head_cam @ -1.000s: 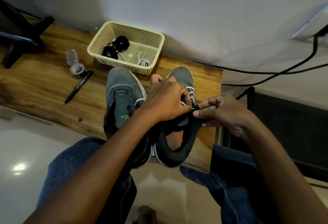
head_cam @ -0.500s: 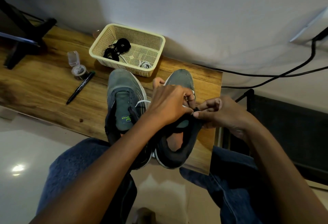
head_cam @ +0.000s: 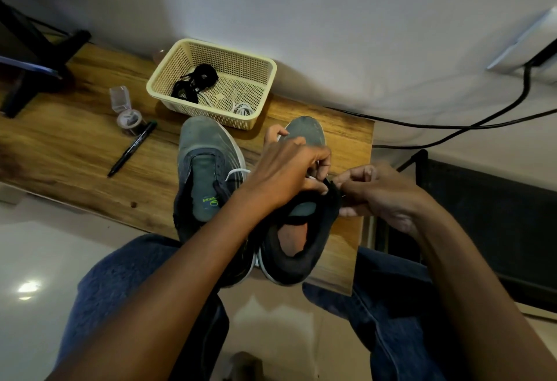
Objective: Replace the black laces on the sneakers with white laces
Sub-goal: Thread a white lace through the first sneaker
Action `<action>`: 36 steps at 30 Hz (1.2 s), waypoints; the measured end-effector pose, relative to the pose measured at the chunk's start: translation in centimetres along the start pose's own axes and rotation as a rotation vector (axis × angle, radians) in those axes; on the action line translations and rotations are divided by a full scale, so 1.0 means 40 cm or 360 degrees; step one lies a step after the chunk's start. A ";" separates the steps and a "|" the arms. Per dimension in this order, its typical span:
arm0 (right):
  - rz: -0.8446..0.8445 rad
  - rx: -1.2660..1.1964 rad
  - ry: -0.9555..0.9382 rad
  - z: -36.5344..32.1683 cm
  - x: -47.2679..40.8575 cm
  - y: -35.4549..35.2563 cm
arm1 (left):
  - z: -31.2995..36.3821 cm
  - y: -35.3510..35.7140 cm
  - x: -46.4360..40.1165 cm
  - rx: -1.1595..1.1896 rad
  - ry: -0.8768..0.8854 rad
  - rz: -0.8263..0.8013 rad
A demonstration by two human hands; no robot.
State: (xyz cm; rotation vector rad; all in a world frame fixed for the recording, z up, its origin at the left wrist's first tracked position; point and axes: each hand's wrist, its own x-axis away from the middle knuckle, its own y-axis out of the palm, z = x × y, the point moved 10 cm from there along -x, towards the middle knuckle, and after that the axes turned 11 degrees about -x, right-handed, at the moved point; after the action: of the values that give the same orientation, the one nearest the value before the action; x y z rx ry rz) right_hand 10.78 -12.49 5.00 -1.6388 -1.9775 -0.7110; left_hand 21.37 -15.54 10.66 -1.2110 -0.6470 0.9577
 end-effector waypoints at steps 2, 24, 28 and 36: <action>0.0005 0.0033 -0.0019 0.000 -0.003 -0.002 | 0.001 -0.002 -0.001 -0.0026 0.0009 0.0014; -0.0013 0.0174 -0.0065 -0.001 -0.014 -0.004 | 0.009 0.002 -0.016 -0.0105 0.0127 -0.0006; -0.0031 0.0186 -0.0059 -0.001 -0.014 0.000 | 0.013 0.001 -0.017 -0.0080 0.0123 -0.0027; 0.0026 0.0217 -0.0083 -0.014 -0.008 -0.007 | -0.007 0.012 -0.016 -0.0065 0.0039 -0.0106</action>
State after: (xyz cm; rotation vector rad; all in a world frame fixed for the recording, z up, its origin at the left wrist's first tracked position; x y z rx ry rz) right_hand 10.59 -13.13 5.21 -1.6055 -2.0000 -0.5203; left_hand 21.17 -16.21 10.18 -1.2275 -0.6864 0.8764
